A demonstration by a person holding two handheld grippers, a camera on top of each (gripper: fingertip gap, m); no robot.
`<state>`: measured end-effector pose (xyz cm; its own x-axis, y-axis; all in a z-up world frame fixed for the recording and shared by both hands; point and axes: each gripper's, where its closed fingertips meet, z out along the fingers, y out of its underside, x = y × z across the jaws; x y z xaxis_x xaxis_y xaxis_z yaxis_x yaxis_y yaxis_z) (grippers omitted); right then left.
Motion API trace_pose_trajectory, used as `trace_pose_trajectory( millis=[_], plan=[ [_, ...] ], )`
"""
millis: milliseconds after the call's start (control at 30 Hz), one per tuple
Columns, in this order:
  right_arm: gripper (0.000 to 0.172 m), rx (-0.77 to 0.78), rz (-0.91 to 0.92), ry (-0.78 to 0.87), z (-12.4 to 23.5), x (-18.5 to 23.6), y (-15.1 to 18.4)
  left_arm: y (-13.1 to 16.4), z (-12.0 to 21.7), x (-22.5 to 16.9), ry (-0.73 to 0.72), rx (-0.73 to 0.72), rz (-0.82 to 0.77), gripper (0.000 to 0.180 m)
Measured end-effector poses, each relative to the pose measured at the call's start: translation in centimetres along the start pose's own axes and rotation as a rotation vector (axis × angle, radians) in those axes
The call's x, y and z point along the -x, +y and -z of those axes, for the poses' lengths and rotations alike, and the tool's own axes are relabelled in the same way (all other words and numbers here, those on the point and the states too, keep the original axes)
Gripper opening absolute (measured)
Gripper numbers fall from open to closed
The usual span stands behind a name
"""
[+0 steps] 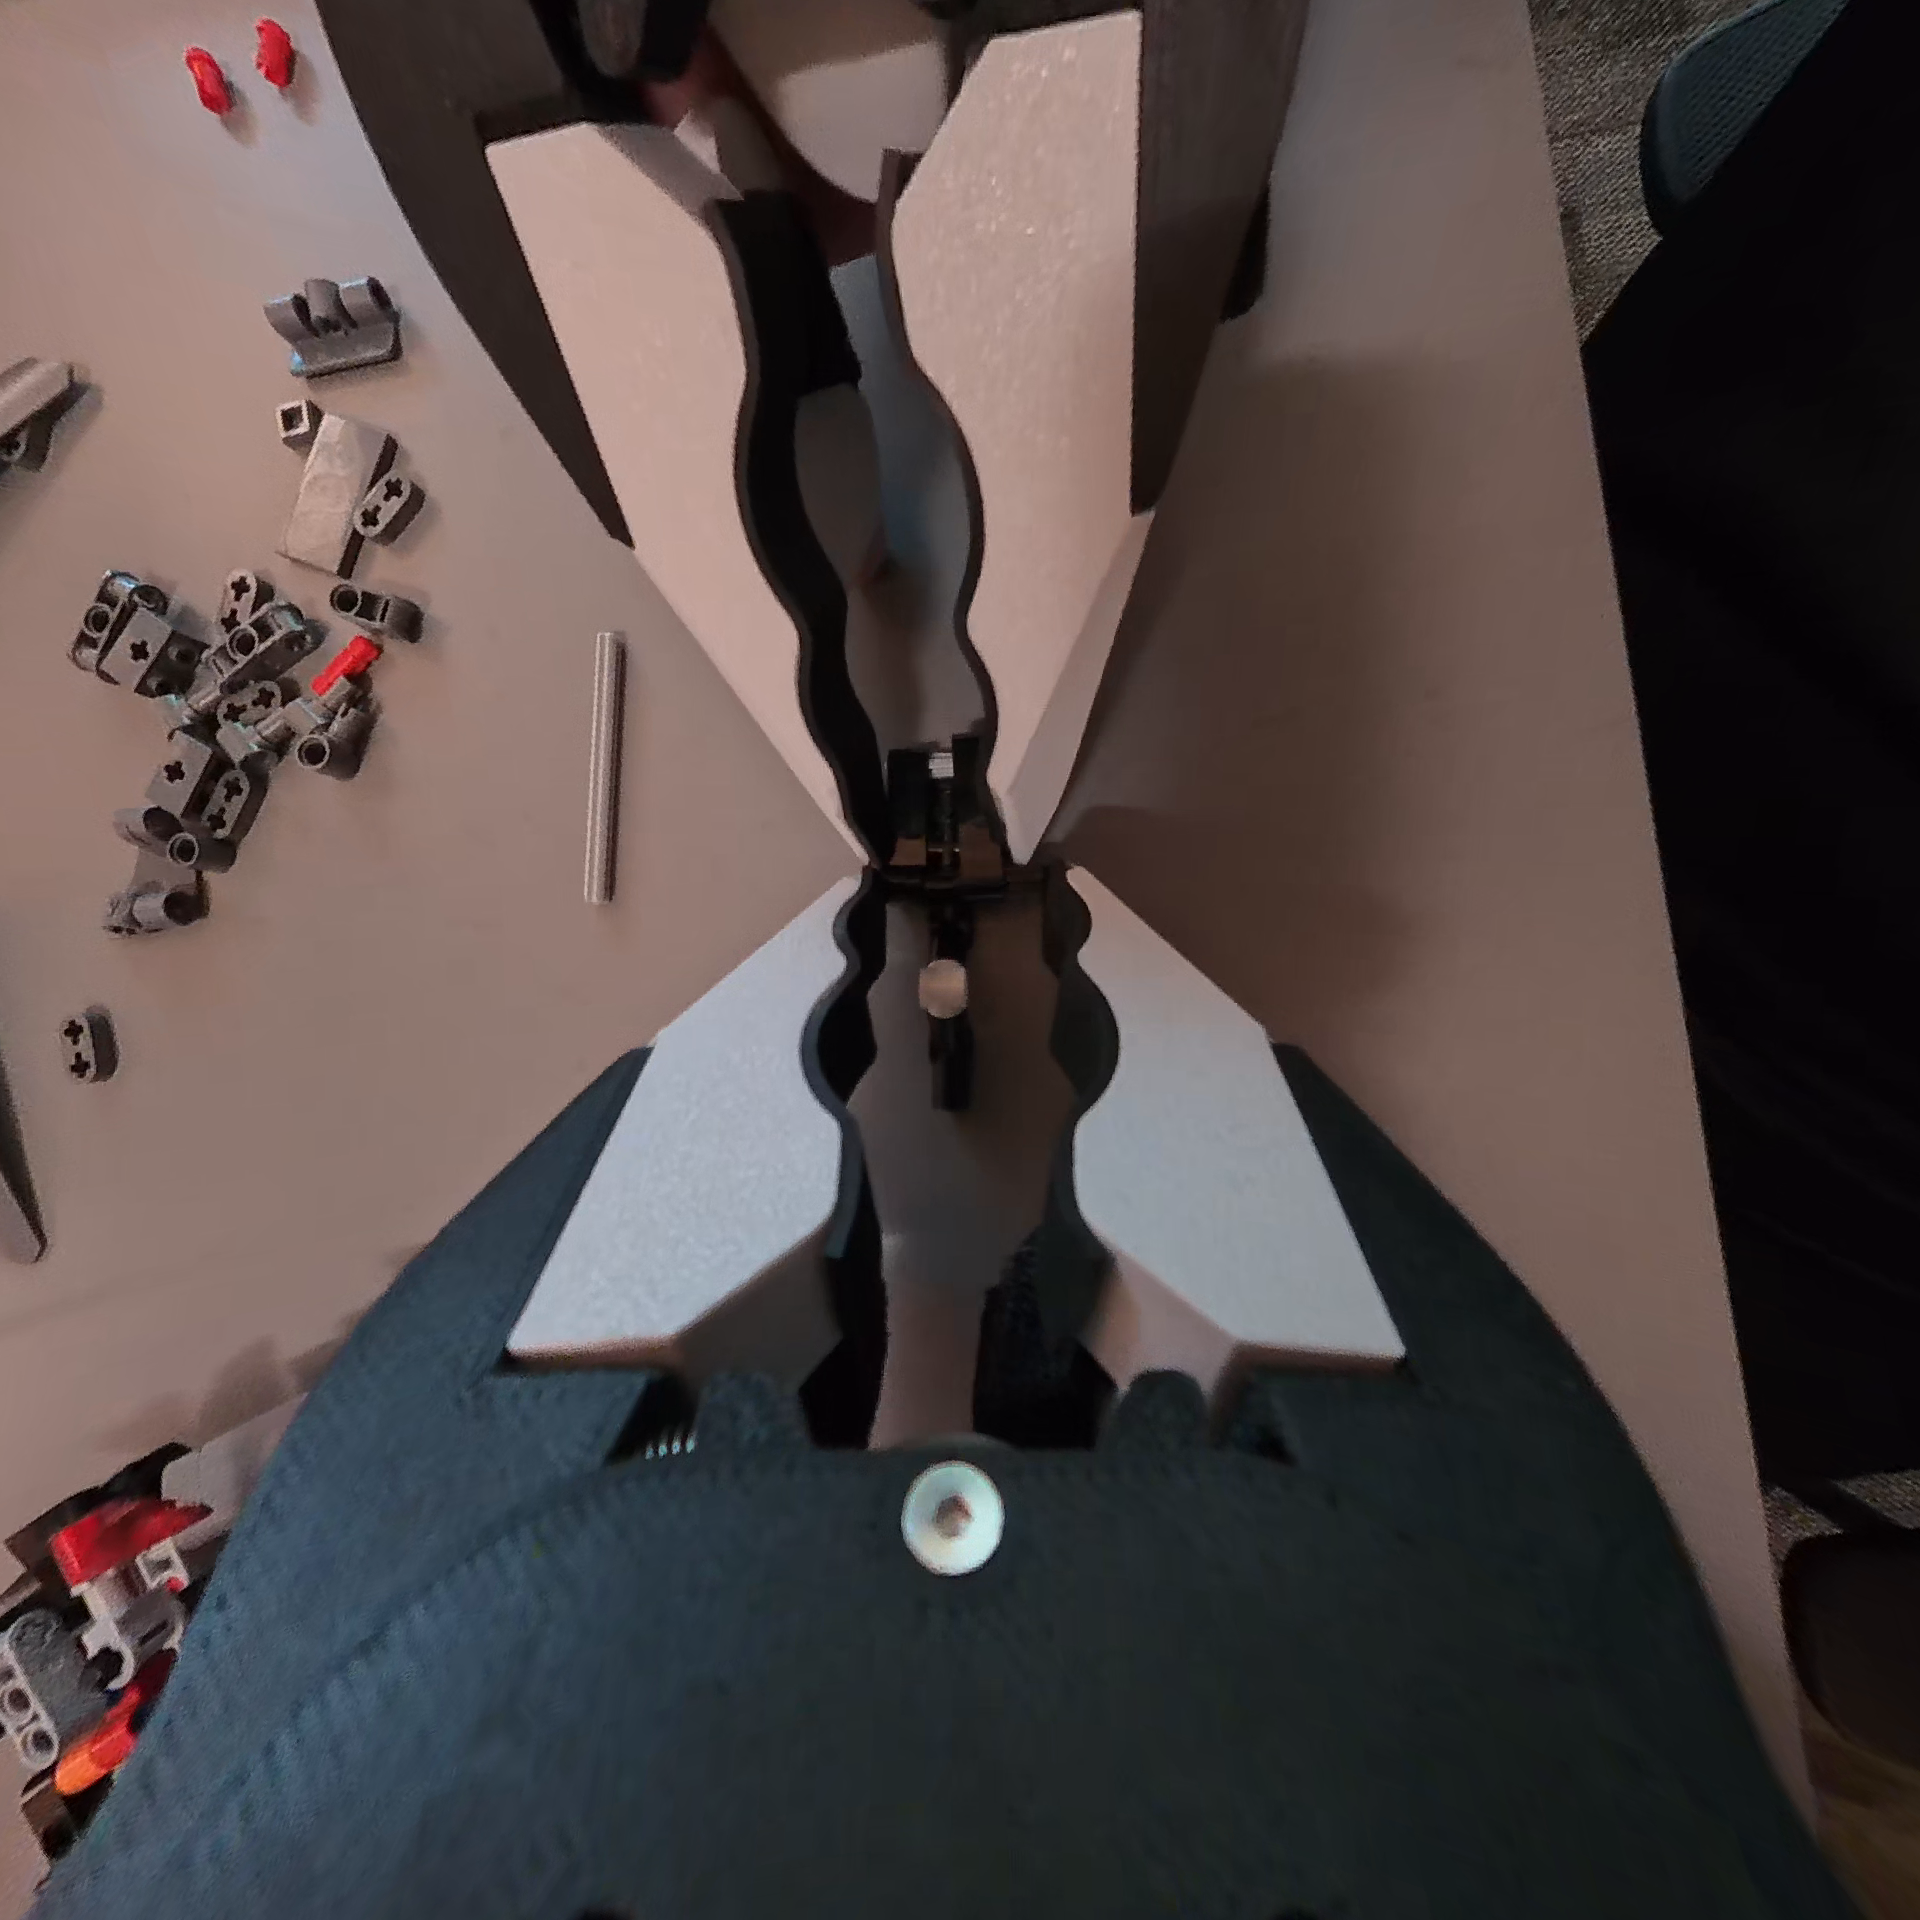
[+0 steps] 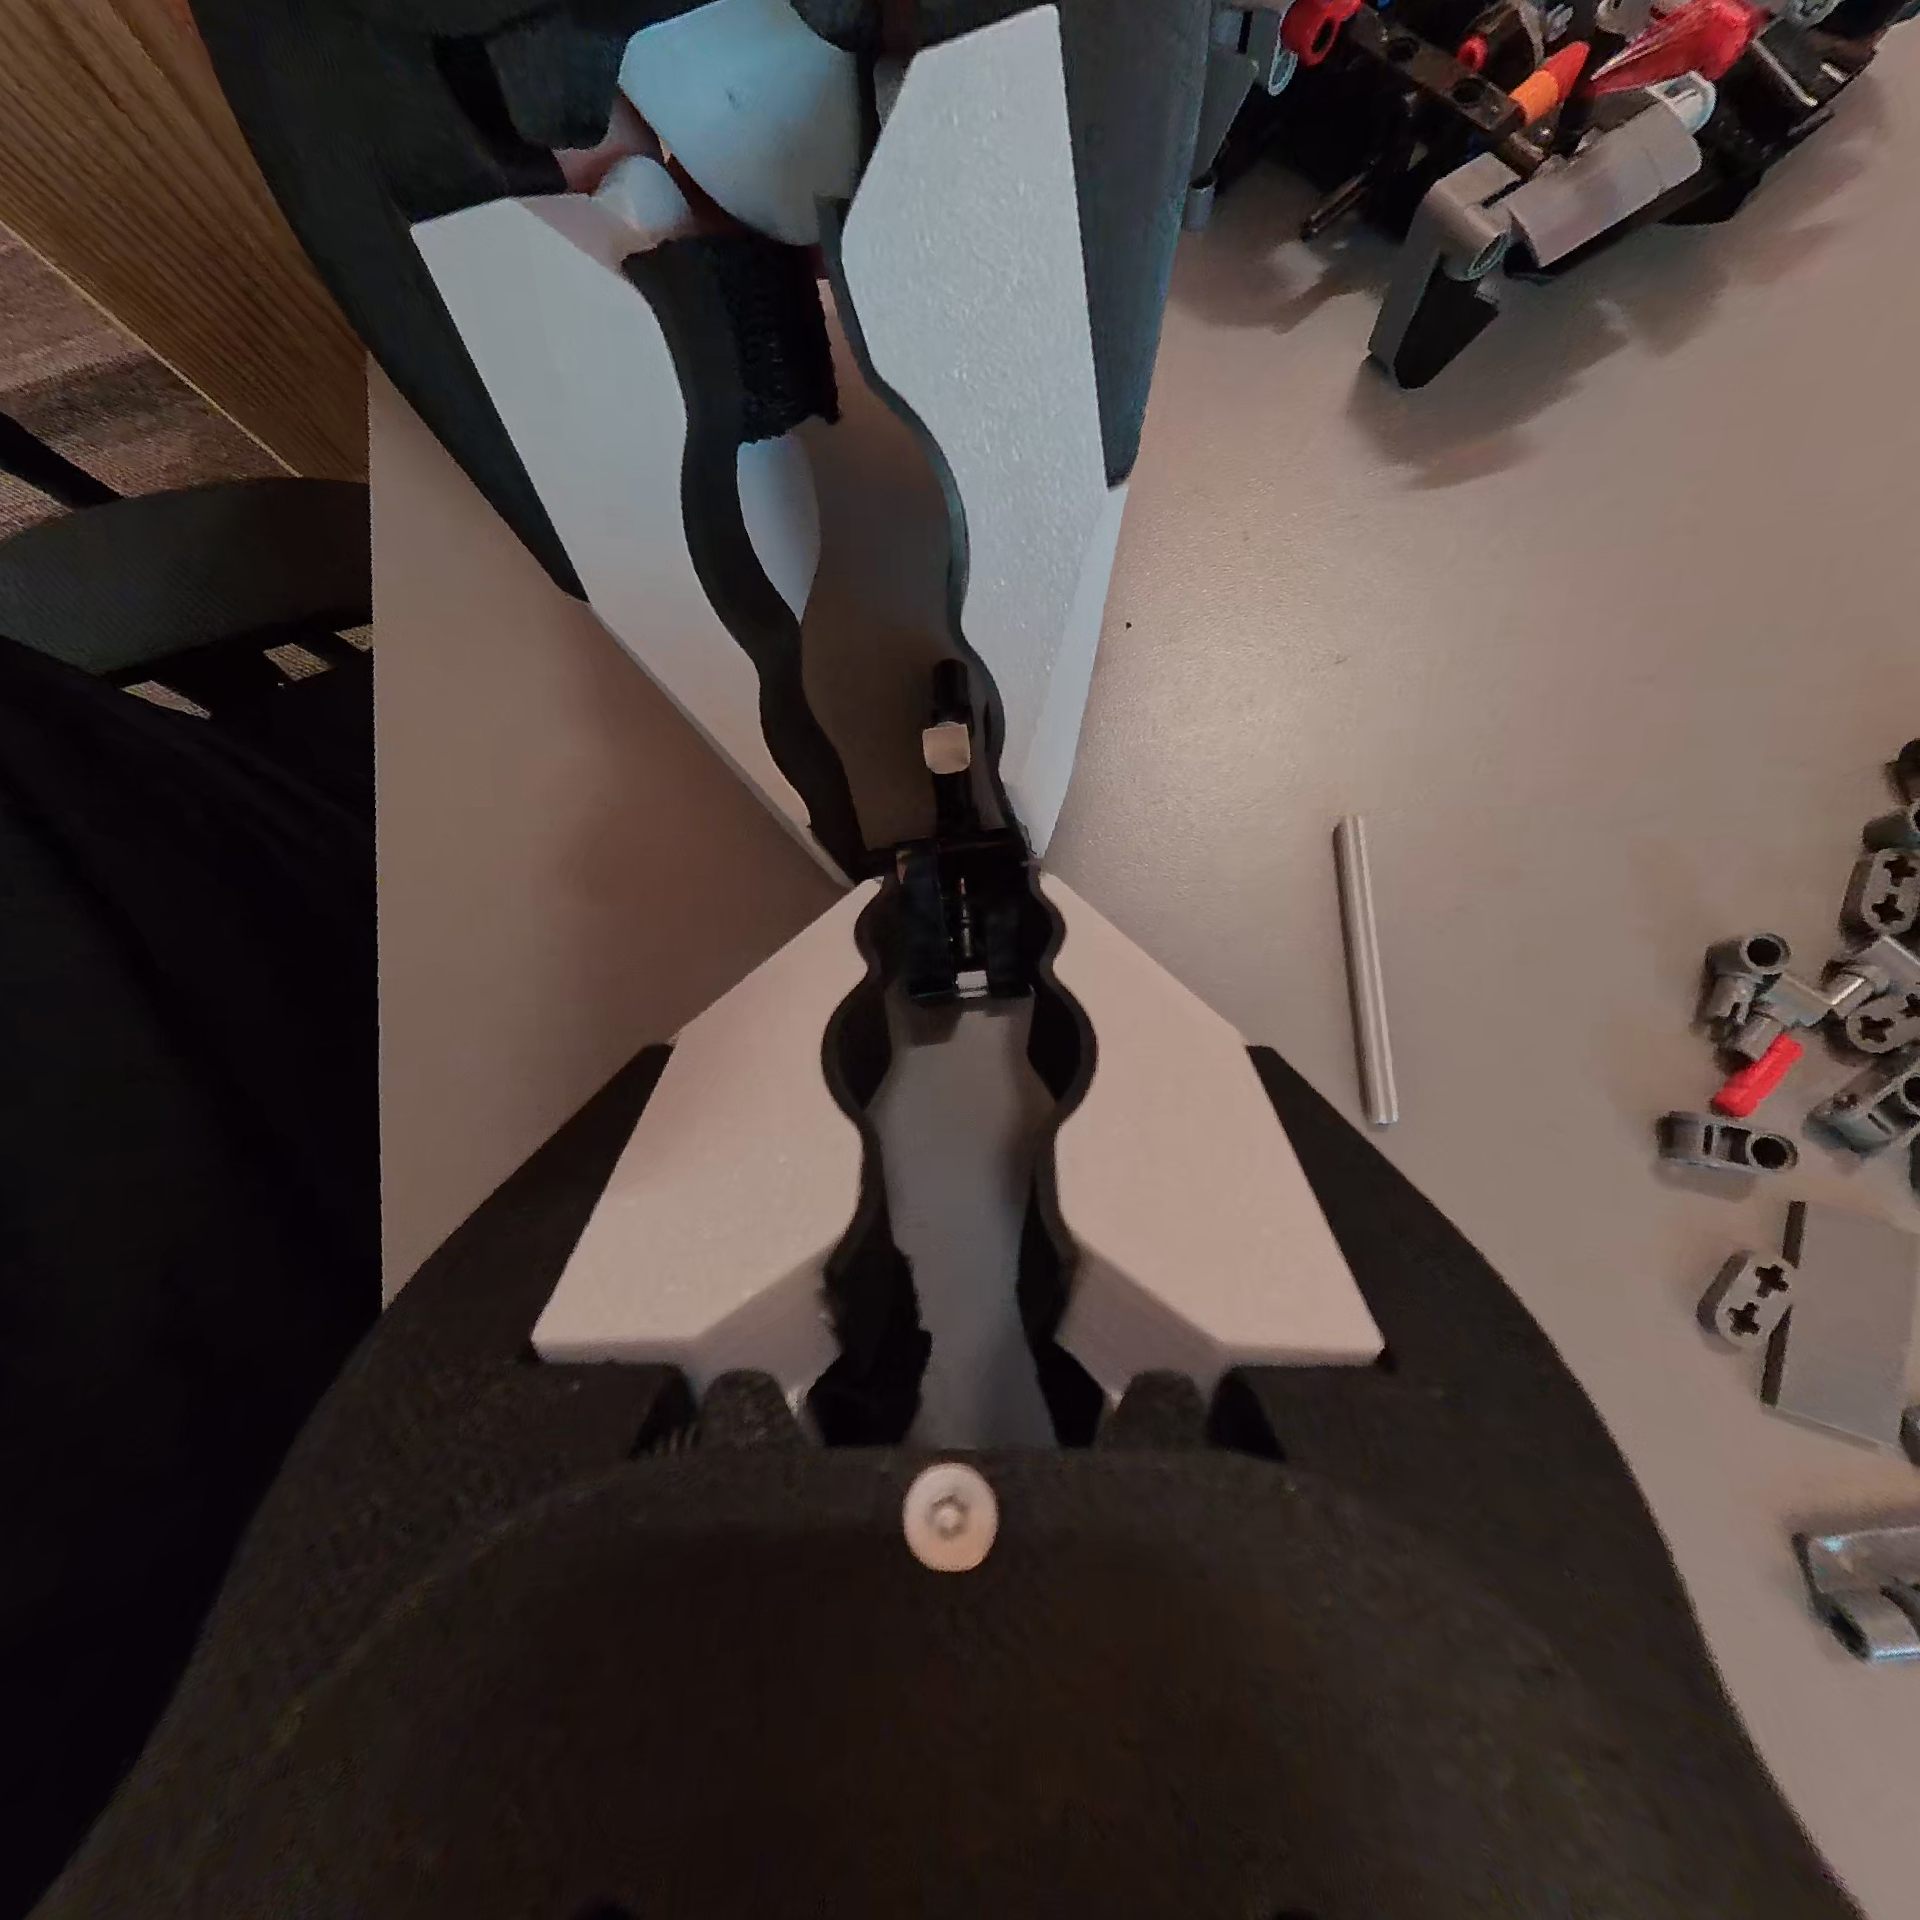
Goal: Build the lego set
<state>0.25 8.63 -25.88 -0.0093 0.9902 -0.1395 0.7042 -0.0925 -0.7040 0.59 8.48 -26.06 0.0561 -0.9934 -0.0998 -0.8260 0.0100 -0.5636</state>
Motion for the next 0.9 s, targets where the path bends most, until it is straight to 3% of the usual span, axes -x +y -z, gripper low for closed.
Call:
trace_pose_trajectory(
  millis=[433,533,900],
  plan=[
    [0.02,-0.004,0.019,-0.032,-0.1,0.4,0.0,0.1,0.5,-0.5,0.017,-0.02,0.022,0.029],
    [0.02,-0.002,0.022,-0.045,0.0,0.4,0.1,-0.3,1.3,0.3,-0.009,-0.084,0.039,0.015],
    [0.02,0.0,0.028,-0.058,0.0,0.4,0.1,0.3,0.6,0.6,-0.014,-0.064,-0.049,0.008]
  ],
)
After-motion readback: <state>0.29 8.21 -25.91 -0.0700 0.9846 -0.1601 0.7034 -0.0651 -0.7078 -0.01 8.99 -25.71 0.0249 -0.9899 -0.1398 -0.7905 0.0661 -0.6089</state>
